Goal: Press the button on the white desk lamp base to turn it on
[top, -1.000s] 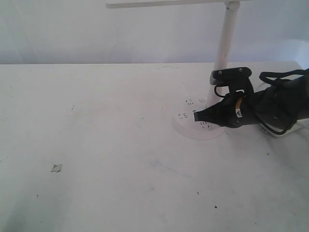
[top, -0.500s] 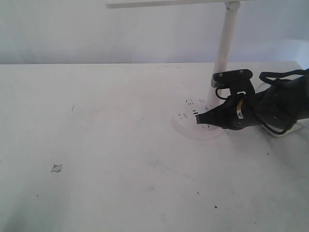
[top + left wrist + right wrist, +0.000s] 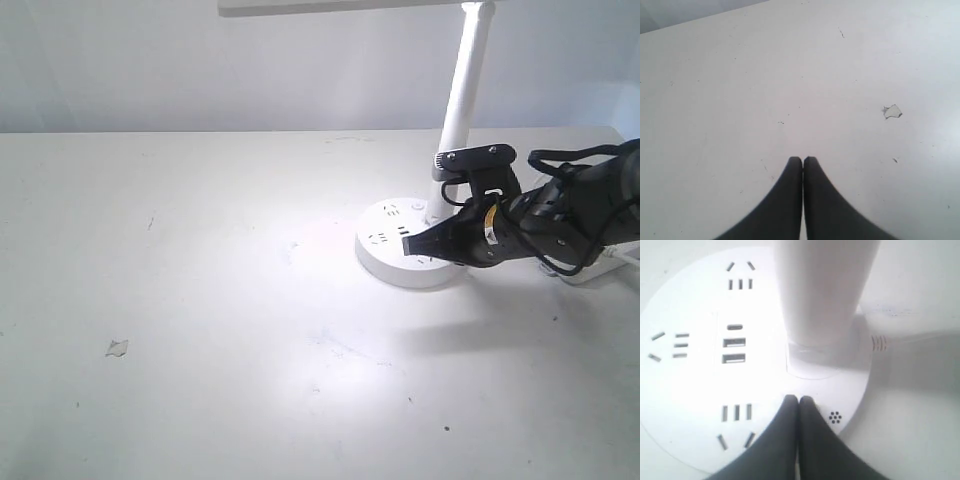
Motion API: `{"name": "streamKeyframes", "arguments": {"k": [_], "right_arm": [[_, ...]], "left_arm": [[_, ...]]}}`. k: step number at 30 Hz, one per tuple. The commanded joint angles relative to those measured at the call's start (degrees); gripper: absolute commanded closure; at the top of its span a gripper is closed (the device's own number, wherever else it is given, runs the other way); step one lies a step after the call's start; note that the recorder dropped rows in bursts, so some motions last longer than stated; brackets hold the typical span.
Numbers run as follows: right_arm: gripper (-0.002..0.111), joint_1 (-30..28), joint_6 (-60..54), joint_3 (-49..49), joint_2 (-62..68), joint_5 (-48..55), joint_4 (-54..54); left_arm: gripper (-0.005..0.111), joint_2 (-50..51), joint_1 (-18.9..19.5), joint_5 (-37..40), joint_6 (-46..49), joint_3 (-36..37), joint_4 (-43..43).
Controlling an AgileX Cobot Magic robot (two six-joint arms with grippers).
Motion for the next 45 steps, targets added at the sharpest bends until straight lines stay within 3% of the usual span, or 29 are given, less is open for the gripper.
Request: {"name": "streamKeyframes", "arguments": {"k": [1,11,18,28,37,45], "right_arm": [[0.108,-0.1,-0.2,-0.1,0.9,0.4,-0.4],[0.108,-0.1,-0.2,-0.2,-3.0,1.1,-0.4],[0.108,-0.1,0.9,8.5,-15.9,-1.5,-0.4],[0.108,0.0,4.9,29.6,-46.3,-13.2,2.2],[0.108,0.0,5.8,38.1,-77.8,-9.7,2.2],[0.108,0.0,5.8,40.7,-95.5,-0.3,2.1]], "left_arm": [[0.107,-0.2,0.0,0.0,-0.1,0.2,-0.1],[0.107,-0.2,0.0,0.0,-0.1,0.2,-0.1],[0.107,-0.2,0.0,0.0,-0.1,0.2,-0.1],[0.107,-0.2,0.0,0.0,-0.1,0.2,-0.1],[0.107,-0.2,0.0,0.0,-0.1,0.2,-0.1],[0.107,-0.2,0.0,0.0,-0.1,0.2,-0.1]]}}
